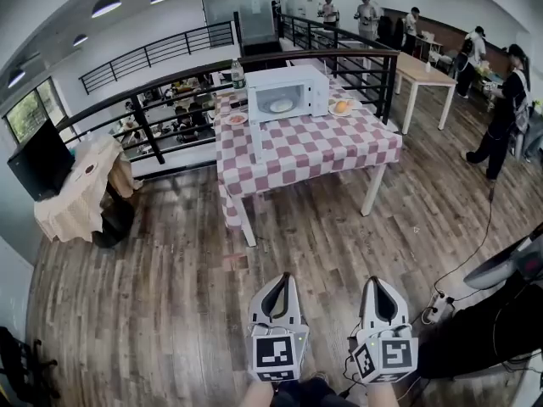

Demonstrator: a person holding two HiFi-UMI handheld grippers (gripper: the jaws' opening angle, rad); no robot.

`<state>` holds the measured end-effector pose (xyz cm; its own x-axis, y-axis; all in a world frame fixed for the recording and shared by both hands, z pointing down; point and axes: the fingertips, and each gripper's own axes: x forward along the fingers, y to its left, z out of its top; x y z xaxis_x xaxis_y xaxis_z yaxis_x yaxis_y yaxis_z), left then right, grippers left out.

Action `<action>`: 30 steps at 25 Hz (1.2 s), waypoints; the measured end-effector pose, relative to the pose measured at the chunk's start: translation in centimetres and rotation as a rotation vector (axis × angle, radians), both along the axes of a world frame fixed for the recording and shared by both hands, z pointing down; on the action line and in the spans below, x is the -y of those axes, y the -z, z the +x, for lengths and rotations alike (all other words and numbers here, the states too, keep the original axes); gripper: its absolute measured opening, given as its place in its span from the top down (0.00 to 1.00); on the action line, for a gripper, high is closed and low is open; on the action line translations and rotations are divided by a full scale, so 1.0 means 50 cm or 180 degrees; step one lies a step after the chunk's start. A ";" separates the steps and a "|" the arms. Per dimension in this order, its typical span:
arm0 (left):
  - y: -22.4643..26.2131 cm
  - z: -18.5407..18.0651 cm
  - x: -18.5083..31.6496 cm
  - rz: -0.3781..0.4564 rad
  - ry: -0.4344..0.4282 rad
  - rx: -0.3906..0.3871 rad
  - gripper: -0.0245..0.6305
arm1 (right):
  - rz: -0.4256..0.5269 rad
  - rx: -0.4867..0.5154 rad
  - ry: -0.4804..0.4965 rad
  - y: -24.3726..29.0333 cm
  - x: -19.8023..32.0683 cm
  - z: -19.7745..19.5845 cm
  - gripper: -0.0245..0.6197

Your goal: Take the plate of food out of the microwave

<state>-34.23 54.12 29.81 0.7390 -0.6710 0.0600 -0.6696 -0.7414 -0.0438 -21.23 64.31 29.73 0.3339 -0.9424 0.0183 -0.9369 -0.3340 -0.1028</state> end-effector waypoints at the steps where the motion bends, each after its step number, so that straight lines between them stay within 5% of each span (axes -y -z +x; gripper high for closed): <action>1: -0.002 0.005 0.002 -0.0003 0.0001 0.0009 0.93 | 0.0003 0.0008 0.0016 0.000 0.002 0.003 0.98; 18: -0.025 0.019 0.008 -0.0033 0.0283 0.0089 0.93 | -0.0045 0.0031 0.0051 -0.038 -0.010 0.094 0.98; 30: -0.050 0.063 0.117 -0.0061 0.0327 0.0113 0.94 | -0.0121 0.0100 0.0020 -0.075 0.085 0.158 0.98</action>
